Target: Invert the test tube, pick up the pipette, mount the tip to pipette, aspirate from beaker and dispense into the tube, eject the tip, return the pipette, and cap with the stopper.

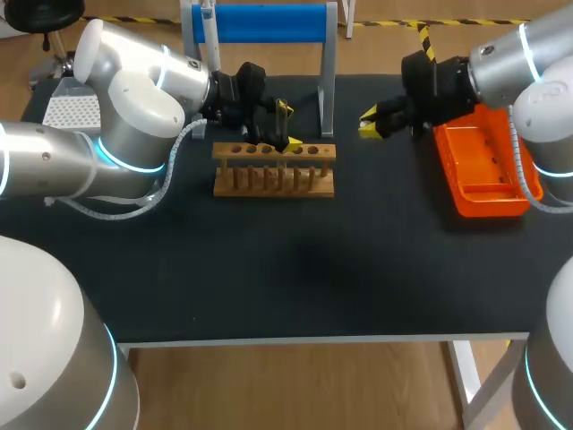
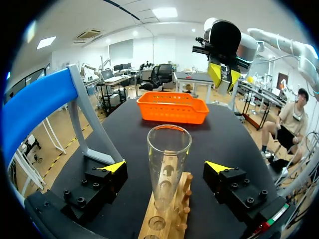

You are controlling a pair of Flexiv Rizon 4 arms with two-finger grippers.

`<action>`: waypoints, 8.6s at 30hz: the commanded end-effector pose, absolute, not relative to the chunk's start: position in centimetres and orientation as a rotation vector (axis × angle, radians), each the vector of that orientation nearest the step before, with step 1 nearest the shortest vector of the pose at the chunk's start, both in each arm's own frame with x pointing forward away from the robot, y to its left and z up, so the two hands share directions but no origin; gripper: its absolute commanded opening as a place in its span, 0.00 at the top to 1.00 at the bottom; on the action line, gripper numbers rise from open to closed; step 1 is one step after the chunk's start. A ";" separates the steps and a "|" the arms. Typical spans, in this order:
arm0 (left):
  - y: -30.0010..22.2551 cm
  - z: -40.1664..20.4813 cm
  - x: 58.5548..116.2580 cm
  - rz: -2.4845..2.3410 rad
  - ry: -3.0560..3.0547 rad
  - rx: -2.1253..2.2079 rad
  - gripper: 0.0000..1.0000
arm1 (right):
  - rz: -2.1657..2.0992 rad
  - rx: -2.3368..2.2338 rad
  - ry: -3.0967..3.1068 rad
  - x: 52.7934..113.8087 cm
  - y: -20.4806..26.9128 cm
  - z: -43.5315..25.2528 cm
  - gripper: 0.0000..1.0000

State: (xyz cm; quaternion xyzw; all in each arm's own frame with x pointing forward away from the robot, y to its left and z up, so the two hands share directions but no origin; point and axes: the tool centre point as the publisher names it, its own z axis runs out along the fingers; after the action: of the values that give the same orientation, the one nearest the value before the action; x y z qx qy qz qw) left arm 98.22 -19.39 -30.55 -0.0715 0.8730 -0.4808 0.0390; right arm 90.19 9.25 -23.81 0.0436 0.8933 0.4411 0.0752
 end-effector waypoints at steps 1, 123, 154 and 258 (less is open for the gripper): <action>-19.4 -30.5 98.3 -1.473 2.679 -0.219 0.00 | 1.324 0.121 2.687 90.8 9.6 -23.5 1.00; -19.4 -30.5 98.3 -1.473 2.679 -0.219 0.00 | 1.268 -0.084 2.886 97.6 23.6 -22.3 1.00; -19.4 -30.5 98.3 -1.473 2.679 -0.219 0.00 | 1.195 -0.059 2.950 96.7 23.2 -24.1 0.72; -19.4 -30.5 98.3 -1.473 2.679 -0.219 0.00 | 2.239 -0.088 2.473 96.9 23.9 -24.0 1.00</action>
State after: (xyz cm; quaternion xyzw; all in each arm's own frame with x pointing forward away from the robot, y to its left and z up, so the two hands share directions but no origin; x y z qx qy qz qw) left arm 98.22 -19.39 -30.55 -0.0714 0.8730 -0.4808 0.0390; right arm 96.99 23.87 -22.83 -0.0271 0.7358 0.6695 -0.0981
